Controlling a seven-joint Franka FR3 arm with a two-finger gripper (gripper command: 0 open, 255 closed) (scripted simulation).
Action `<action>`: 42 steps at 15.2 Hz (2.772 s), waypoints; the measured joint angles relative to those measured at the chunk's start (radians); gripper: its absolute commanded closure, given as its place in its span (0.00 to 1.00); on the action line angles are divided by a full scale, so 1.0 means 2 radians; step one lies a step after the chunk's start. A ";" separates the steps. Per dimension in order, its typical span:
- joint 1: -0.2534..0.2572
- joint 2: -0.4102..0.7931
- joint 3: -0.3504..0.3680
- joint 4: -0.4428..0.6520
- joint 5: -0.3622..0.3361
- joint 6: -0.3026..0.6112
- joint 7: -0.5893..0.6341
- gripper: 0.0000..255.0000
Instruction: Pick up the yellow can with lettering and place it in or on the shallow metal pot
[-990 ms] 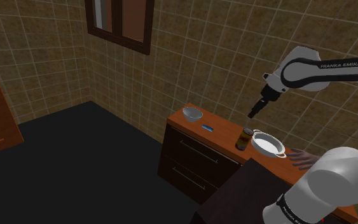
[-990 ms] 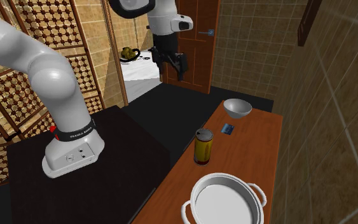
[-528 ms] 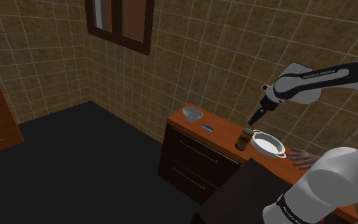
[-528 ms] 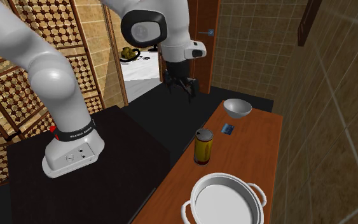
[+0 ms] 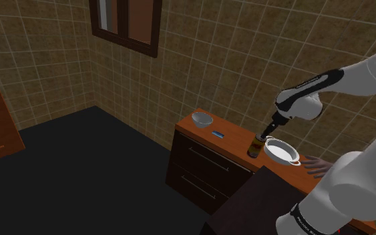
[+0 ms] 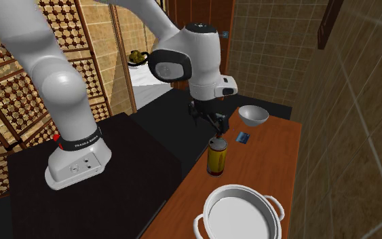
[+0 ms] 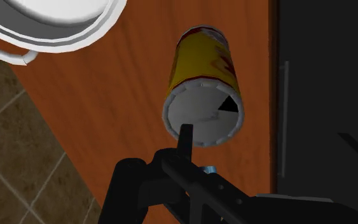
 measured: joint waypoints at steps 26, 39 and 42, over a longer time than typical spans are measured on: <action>-0.003 0.197 0.024 0.067 0.346 0.028 -0.279 1.00; 0.046 0.106 -0.048 0.050 0.175 0.008 -0.148 1.00; 0.047 0.074 -0.057 0.048 0.113 -0.003 -0.101 1.00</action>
